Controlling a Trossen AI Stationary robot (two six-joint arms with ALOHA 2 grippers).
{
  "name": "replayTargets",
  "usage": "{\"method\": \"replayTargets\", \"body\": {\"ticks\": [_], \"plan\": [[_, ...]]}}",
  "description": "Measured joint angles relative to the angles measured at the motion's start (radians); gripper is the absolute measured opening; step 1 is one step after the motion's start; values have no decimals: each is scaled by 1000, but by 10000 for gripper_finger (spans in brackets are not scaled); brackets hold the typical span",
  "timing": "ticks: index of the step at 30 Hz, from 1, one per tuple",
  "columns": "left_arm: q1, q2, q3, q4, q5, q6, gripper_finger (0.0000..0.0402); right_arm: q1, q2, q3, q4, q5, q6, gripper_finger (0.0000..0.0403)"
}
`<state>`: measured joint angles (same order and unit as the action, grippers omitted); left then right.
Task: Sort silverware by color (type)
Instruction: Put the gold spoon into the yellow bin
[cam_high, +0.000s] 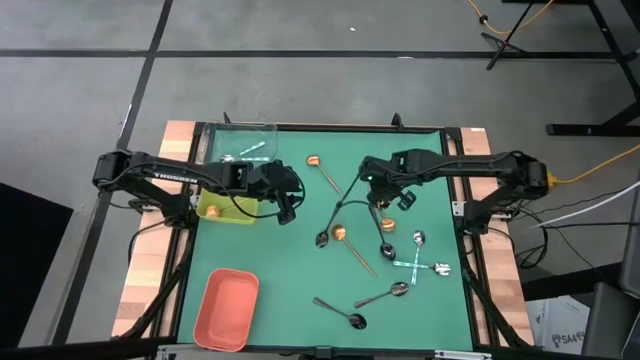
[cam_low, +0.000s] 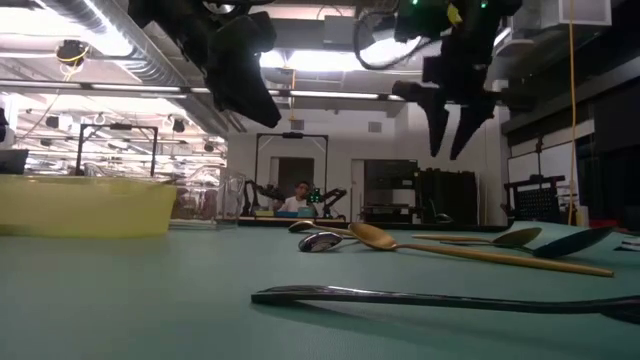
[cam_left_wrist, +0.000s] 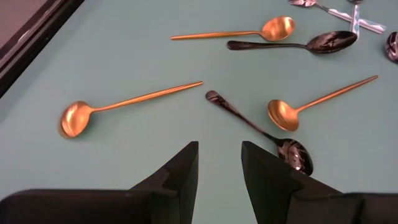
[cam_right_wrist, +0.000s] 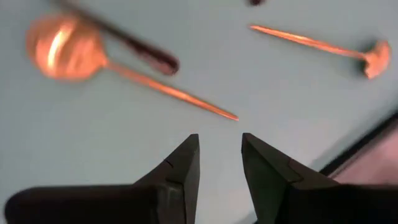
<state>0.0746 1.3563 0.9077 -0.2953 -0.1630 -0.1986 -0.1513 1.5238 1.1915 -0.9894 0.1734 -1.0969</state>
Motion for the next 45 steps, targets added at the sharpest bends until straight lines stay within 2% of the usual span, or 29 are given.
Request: {"method": "replayTargets", "body": {"ticks": [5, 17, 31, 45], "plan": [[0, 0, 0, 0, 0, 0, 116, 0, 66, 0, -4, 0, -198, 111], [1, 0, 0, -1, 0, 0, 116, 0, 262, 0, 12, 1, -350, 111], [1, 0, 0, -2, 0, 0, 116, 0, 378, 0, 50, 36, -356, 111], [1, 0, 0, -2, 0, 0, 116, -29, 387, 0, 53, 43, -350, 110]]}}
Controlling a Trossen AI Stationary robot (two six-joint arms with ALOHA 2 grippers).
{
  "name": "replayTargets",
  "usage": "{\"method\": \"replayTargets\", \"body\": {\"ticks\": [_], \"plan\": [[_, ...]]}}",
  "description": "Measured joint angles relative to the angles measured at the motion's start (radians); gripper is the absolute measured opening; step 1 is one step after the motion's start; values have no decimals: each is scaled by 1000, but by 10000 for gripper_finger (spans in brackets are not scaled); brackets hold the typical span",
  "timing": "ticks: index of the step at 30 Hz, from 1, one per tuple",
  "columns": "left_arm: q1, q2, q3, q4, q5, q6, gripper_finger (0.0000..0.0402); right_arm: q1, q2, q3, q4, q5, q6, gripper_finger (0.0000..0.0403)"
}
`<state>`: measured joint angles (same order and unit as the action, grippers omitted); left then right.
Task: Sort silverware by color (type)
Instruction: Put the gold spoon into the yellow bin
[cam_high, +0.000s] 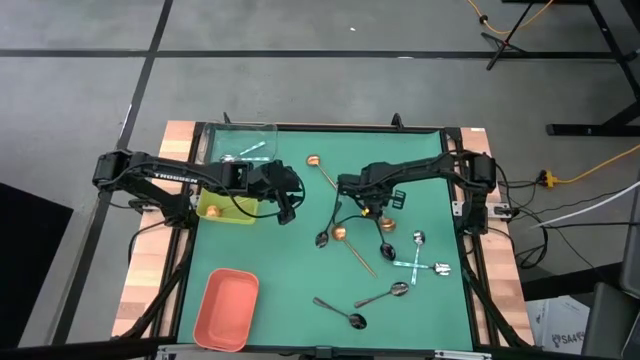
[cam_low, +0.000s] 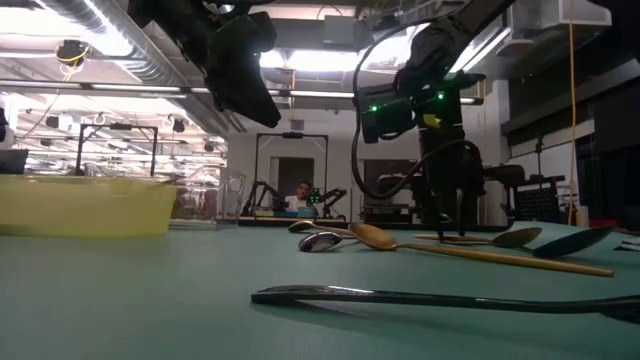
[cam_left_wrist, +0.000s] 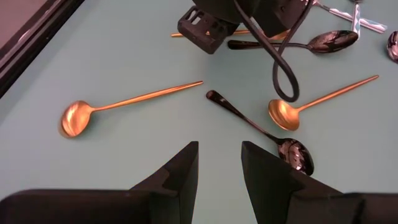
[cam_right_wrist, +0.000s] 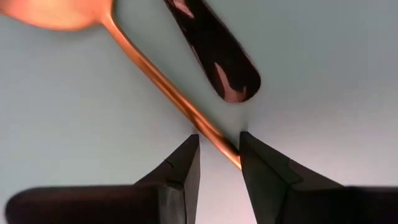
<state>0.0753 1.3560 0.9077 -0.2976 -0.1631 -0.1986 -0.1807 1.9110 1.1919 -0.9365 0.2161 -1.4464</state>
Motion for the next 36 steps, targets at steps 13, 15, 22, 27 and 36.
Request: {"method": "replayTargets", "body": {"ticks": [13, 15, 22, 27, 36], "plan": [[0, 0, 0, 1, 0, 74, 116, -32, 0, 0, -10, 1, 117, 56], [0, 0, 0, 1, -1, 74, 116, -42, 0, 0, -15, -2, 156, 33], [0, 0, 0, 1, -1, 71, 116, -73, -2, 2, -38, -8, 261, 11], [0, 0, 0, 1, -1, 71, 116, -111, -1, 1, -37, -22, 401, 13], [0, 0, 0, 1, -6, 78, 116, -156, -3, 2, -39, -92, 769, 12]]}}
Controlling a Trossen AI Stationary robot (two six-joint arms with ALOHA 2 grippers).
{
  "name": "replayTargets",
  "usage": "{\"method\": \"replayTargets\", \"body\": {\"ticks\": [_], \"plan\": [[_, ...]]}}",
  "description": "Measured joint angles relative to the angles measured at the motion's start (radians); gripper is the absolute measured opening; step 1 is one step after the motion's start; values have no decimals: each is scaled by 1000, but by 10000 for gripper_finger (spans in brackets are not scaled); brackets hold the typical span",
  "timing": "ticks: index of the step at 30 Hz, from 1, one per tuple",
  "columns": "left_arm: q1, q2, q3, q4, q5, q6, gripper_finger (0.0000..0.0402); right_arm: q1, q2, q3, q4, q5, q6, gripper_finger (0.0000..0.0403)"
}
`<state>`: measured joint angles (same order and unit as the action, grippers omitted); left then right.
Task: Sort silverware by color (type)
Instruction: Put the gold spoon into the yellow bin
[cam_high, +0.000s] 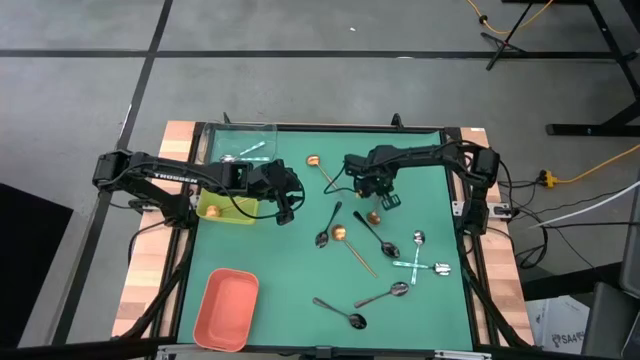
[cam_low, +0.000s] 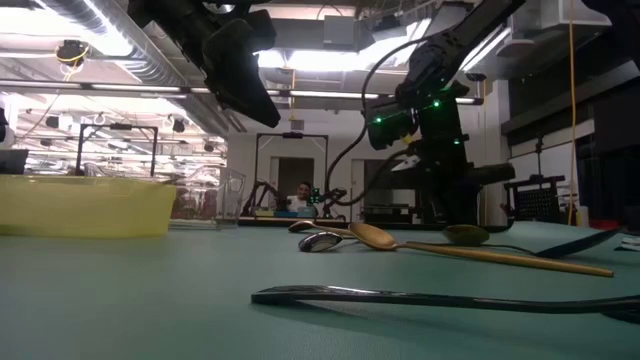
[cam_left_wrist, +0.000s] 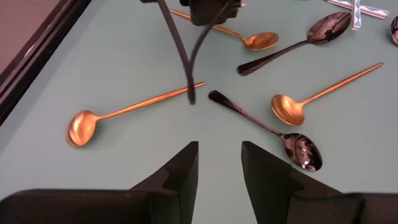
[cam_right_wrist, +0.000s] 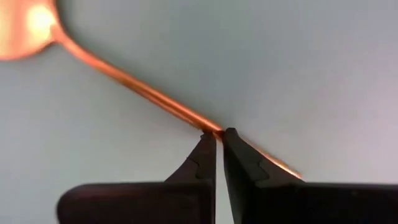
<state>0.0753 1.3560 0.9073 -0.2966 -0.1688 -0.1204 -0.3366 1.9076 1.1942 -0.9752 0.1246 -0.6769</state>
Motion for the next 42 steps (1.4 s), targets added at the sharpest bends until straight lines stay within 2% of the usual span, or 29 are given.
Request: {"method": "replayTargets", "body": {"ticks": [4, 10, 17, 26, 30, 42], "plan": [[0, 0, 0, 0, -2, 0, 116, 3, 1, 0, 0, -3, 34, 13], [0, 0, 0, 0, -2, 0, 116, 2, 1, -1, 6, -2, -88, 14], [0, 0, 0, 0, -2, -2, 116, 2, 2, -2, 11, -3, -146, 19], [0, 0, 0, 0, -2, -3, 116, 2, 6, -5, 25, -4, -171, 105], [0, 0, 0, 0, -2, -3, 116, 2, 6, -5, 28, -2, -214, 127], [0, 0, 0, 0, -2, -3, 116, 2, 5, -2, 15, -66, -300, 101]]}}
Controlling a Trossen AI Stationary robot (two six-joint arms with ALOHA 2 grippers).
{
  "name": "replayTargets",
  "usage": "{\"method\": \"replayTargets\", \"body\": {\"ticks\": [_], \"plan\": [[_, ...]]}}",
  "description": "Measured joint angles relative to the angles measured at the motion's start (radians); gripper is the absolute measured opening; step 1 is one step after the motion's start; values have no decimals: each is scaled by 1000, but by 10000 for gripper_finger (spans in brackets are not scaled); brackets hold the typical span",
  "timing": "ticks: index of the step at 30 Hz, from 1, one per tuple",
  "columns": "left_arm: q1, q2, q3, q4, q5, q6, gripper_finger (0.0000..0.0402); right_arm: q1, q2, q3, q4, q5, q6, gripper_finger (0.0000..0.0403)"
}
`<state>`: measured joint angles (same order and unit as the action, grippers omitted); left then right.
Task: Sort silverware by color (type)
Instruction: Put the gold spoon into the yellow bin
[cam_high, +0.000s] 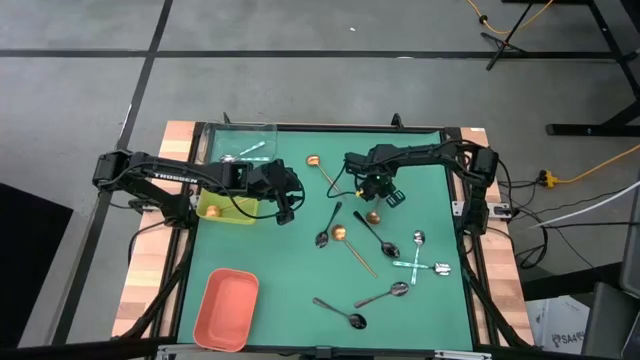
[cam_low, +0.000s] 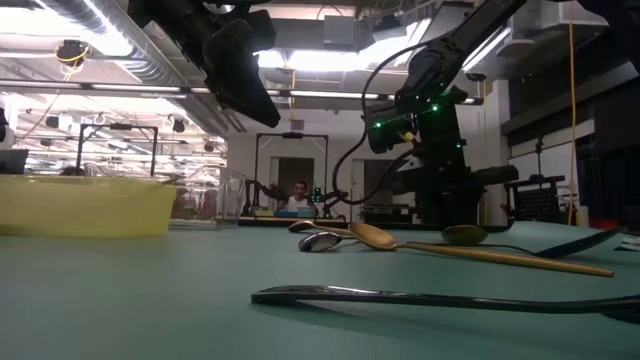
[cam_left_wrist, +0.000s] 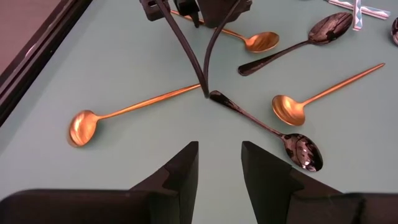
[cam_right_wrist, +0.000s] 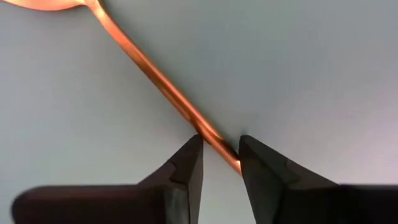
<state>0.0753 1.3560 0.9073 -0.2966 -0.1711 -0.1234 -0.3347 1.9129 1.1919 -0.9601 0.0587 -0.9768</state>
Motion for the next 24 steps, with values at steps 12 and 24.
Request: {"method": "replayTargets", "body": {"ticks": [12, 24], "plan": [[0, 0, 0, 0, 0, 0, 116, 2, -1, 0, -22, -18, -1, 85], [0, 0, 0, 0, 0, 0, 116, 2, -2, -2, 38, 29, -4, 83]]}}
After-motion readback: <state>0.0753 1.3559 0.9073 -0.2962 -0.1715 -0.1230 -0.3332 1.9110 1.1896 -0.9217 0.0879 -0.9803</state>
